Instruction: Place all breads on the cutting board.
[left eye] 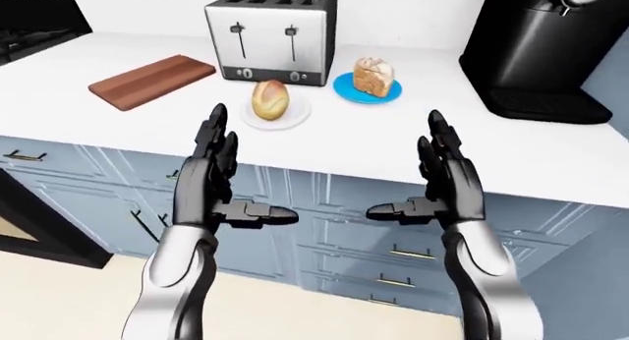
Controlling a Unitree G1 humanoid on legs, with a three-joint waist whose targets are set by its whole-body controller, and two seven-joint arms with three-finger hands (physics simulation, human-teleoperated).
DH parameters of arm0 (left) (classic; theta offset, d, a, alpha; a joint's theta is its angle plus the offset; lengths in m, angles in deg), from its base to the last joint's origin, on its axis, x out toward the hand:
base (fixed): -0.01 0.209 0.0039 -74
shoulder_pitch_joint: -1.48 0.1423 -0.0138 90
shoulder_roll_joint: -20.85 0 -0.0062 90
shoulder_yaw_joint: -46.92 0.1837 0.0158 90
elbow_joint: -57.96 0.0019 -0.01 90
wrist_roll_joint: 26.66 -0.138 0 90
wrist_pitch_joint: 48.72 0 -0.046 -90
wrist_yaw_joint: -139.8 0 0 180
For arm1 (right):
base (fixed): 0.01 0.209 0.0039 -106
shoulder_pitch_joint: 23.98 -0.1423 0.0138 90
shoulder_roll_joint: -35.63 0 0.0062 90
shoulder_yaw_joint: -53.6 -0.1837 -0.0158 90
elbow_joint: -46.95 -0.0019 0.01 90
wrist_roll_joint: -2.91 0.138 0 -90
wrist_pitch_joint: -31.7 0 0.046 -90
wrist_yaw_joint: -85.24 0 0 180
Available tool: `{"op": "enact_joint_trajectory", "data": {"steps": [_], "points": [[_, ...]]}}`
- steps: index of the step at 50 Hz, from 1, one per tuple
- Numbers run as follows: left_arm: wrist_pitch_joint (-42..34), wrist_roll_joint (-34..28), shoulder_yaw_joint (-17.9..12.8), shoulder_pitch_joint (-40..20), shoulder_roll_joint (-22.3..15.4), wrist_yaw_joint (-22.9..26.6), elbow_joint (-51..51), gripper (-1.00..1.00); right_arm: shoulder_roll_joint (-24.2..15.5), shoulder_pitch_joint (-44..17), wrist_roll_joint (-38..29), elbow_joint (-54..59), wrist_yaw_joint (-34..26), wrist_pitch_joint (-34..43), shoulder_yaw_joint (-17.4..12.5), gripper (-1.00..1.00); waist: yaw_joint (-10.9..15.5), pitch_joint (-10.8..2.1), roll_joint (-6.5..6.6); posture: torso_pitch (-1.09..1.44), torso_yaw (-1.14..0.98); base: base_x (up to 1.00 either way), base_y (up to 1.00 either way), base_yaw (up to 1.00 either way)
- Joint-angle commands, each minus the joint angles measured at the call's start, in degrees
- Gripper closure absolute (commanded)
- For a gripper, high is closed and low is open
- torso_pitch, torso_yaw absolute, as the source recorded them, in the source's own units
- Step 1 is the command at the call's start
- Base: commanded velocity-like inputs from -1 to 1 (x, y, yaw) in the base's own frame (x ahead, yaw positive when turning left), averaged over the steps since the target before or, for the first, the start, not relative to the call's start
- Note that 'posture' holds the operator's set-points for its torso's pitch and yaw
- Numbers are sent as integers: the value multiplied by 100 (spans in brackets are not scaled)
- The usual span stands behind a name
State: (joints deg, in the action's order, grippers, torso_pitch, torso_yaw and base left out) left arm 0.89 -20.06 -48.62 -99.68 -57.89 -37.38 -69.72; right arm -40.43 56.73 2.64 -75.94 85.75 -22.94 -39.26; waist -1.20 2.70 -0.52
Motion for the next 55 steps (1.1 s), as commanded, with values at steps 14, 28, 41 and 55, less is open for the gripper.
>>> {"op": "enact_joint_trajectory", "data": {"steps": [14,28,41,55], "points": [[132,-15,-200,-124,-72,-64,-348,-100,52,-217,-29,-397,-125,-157,206,-100,236,-7,-39,0,0,22,-2,0],[-362,272,-533,-228,-235,-128,-928,-100,41,-288,3,-542,-106,-36,191,-100,45,-134,186,0,0,53,-7,0],[-613,525,-723,-139,-323,-187,-1363,-100,10,-262,110,-1020,-7,259,130,-100,198,-38,81,0,0,29,-1,0],[-1024,1024,-1214,150,-424,-207,-2212,-100,-119,-354,137,-2293,-10,1147,-115,-100,64,-149,343,0,0,0,0,0]]}}
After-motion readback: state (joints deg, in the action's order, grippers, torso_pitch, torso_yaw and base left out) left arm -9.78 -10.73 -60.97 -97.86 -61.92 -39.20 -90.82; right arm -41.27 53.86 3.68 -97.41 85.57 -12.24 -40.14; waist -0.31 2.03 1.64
